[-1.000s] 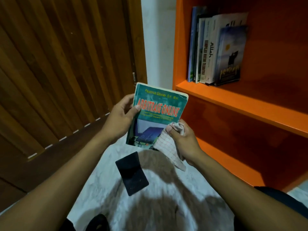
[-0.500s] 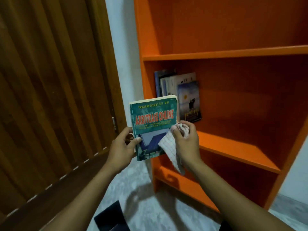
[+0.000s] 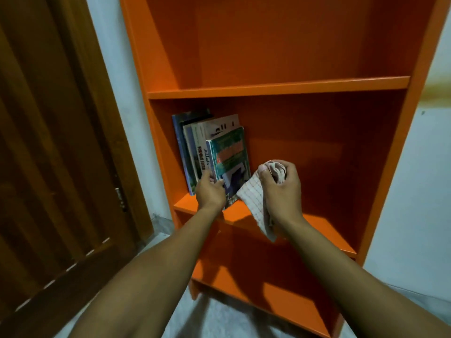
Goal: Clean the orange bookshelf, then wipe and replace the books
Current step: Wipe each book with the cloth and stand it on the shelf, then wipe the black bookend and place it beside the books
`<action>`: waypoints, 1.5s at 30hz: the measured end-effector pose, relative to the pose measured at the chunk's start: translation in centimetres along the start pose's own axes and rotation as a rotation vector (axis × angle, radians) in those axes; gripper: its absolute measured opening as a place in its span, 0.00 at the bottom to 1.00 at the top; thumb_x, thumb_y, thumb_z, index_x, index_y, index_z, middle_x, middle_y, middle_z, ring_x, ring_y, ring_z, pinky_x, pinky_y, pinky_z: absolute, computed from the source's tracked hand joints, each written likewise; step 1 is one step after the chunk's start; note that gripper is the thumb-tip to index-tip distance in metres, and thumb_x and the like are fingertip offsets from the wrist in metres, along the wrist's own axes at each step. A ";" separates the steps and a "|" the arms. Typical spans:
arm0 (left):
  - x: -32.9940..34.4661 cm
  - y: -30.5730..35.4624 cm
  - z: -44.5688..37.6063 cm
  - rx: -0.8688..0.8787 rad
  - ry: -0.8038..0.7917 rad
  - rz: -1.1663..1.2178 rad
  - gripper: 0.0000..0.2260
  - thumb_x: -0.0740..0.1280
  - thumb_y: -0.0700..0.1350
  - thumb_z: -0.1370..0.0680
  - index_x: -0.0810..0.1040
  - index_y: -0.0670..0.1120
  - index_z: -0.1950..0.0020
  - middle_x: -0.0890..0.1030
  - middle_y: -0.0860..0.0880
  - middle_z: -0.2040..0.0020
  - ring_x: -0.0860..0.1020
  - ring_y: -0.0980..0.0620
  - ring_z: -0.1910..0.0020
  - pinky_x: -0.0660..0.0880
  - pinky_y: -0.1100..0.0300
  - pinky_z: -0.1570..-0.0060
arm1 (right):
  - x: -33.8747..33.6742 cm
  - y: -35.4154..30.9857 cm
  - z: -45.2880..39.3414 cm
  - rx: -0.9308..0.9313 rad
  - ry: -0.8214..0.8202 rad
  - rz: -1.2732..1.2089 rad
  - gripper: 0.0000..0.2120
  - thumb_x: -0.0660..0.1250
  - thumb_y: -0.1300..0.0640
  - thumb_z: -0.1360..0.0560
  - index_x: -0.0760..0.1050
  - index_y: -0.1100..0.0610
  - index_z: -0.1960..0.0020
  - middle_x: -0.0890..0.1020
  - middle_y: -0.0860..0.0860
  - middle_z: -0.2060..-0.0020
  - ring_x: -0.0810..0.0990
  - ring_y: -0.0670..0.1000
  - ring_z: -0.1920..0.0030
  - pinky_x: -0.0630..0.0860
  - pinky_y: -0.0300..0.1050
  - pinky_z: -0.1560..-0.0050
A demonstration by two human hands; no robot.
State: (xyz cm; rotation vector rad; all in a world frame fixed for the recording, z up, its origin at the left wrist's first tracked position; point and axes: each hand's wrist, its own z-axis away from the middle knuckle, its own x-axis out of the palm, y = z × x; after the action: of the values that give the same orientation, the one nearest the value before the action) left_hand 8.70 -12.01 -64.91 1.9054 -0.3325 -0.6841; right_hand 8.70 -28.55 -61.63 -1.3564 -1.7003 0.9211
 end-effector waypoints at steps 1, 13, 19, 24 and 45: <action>0.9 0.1 -0.5 -0.007 0.008 -0.011 0.08 0.63 0.36 0.19 0.65 0.44 0.53 0.68 0.41 0.58 0.60 0.45 0.63 0.55 0.48 0.60 | -0.4 0.2 -0.3 0.004 0.005 0.010 0.10 0.70 0.52 0.22 0.73 0.52 0.43 0.81 0.45 0.49 0.80 0.46 0.48 0.78 0.46 0.49; 5.4 1.2 -4.0 -0.131 0.225 -0.068 0.16 0.66 0.31 0.25 0.69 0.38 0.38 0.68 0.38 0.35 0.73 0.34 0.39 0.72 0.45 0.37 | -2.2 2.7 -2.2 0.073 -0.017 0.074 0.08 0.68 0.49 0.21 0.73 0.49 0.45 0.81 0.47 0.51 0.82 0.48 0.50 0.79 0.48 0.50; 2.9 -1.2 -2.6 0.013 0.176 -0.078 0.09 0.64 0.37 0.21 0.69 0.39 0.42 0.72 0.40 0.41 0.74 0.38 0.45 0.69 0.49 0.52 | -1.3 3.2 -0.8 0.087 -0.077 0.052 0.08 0.68 0.51 0.21 0.74 0.50 0.44 0.81 0.46 0.49 0.80 0.46 0.48 0.77 0.44 0.48; -3.2 -6.2 0.1 0.292 0.067 -0.153 0.03 0.65 0.41 0.20 0.73 0.44 0.47 0.78 0.45 0.47 0.76 0.45 0.48 0.72 0.54 0.51 | 1.7 3.7 2.5 0.168 -0.164 -0.002 0.07 0.68 0.52 0.21 0.73 0.48 0.45 0.80 0.46 0.49 0.80 0.46 0.47 0.76 0.46 0.47; -28.9 -35.1 18.1 -0.629 -0.206 -0.673 0.23 0.63 0.43 0.19 0.65 0.45 0.25 0.73 0.39 0.30 0.74 0.39 0.34 0.70 0.52 0.38 | 16.8 11.6 19.2 1.348 -0.478 -0.359 0.10 0.57 0.61 0.16 0.74 0.63 0.41 0.78 0.63 0.35 0.78 0.64 0.37 0.77 0.64 0.51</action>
State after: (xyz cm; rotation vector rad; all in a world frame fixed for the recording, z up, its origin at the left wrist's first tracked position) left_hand -27.89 4.30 -93.12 1.3160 0.3924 -1.2606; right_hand -5.79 -11.53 -78.48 0.0670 -1.0570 1.7485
